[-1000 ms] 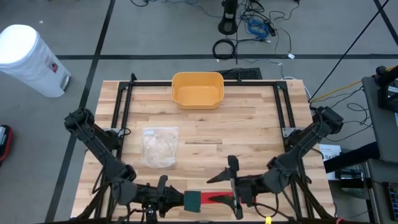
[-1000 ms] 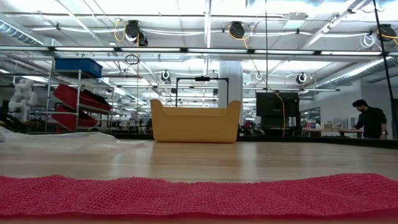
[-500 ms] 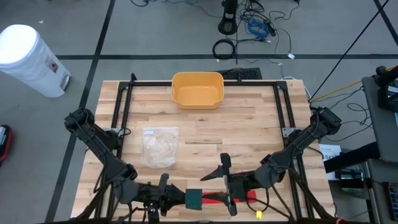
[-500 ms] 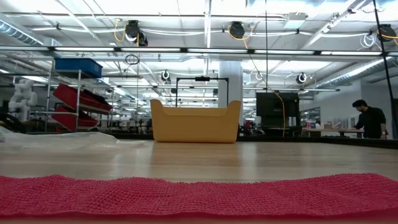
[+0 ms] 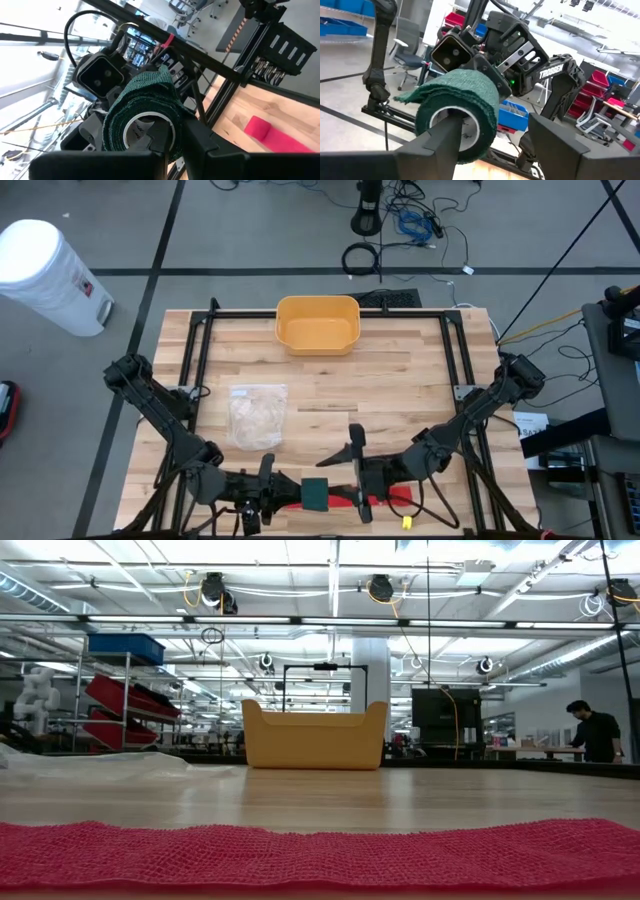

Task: Roll bandage
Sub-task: Roll the green bandage

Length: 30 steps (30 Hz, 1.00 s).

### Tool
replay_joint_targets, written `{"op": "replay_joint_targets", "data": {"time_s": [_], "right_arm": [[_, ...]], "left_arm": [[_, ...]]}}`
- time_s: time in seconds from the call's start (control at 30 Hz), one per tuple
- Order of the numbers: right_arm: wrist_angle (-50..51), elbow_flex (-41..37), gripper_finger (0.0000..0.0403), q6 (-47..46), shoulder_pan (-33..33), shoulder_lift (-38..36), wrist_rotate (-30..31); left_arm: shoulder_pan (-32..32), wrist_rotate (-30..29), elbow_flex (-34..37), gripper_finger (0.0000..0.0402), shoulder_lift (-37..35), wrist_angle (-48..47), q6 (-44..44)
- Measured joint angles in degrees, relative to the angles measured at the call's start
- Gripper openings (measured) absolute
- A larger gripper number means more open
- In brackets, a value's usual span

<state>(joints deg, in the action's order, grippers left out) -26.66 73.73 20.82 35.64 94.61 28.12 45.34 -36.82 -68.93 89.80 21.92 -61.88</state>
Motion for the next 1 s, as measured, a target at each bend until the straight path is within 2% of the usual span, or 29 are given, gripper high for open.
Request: {"op": "replay_joint_targets", "data": {"time_s": [0.27, 0.43, 0.67, 1.0], "right_arm": [[0.11, 0.00, 0.0106, 1.34, 0.04, 0.00, -0.01], [0.18, 0.00, 0.0063, 1.72, 0.02, 0.00, 0.15], [0.20, 0.00, 0.0046, 1.74, 0.02, 0.00, 0.25], [0.22, 0.00, 0.0045, 1.64, 0.07, -0.02, 0.40]], "left_arm": [[0.00, -0.96, 0.00, 0.0038, 0.00, 0.03, 0.03], [0.00, -1.98, 0.00, 0.0038, 0.00, 0.01, 0.10], [1.02, -4.37, 0.00, 0.0048, 0.00, 0.04, 0.14], [2.76, -10.46, 0.00, 0.0158, 0.00, 1.72, 1.39]]}}
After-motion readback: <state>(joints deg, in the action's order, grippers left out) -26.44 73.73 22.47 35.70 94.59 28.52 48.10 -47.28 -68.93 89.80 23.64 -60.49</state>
